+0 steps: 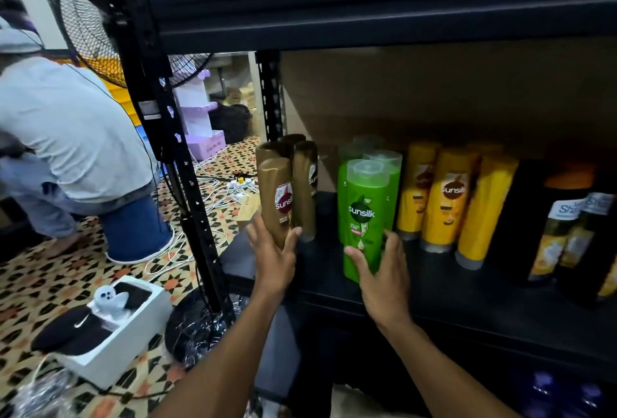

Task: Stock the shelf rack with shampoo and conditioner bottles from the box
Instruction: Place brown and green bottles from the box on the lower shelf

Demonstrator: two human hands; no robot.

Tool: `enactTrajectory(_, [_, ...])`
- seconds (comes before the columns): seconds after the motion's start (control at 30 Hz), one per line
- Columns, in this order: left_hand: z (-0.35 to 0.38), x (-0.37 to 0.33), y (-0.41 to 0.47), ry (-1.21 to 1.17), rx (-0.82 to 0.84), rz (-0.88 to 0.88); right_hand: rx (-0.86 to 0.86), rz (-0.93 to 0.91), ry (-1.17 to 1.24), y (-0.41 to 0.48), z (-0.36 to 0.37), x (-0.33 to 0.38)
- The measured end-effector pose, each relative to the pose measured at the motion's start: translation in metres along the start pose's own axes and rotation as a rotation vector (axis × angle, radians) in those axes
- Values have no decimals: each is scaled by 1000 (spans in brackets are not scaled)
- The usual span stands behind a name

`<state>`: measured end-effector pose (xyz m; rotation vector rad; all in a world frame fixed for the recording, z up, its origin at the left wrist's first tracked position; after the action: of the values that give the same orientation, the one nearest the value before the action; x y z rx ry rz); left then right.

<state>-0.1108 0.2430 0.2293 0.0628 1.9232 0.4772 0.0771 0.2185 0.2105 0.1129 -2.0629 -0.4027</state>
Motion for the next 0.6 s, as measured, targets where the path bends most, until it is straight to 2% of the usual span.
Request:
enactTrajectory(0.23, [11, 9, 10, 142, -84, -200, -38, 126, 55, 6, 4, -6])
enactTrajectory(0.47, [20, 10, 15, 257, -118, -244, -96, 68, 45, 7, 12, -8])
enactTrajectory(0.6, [23, 8, 15, 325, -125, -275, -103, 137, 3, 8, 10, -4])
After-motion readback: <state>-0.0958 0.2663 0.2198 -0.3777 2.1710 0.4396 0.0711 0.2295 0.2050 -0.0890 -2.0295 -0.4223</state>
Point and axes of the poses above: each hand's wrist, its own y-axis towards the middle knuckle, its own z-axis out of the palm, x = y × z, the point moved 1 cm from there along y, towards the middle knuckle, and after that the axes turned 14 degrees about x, right-handed, at the moved point
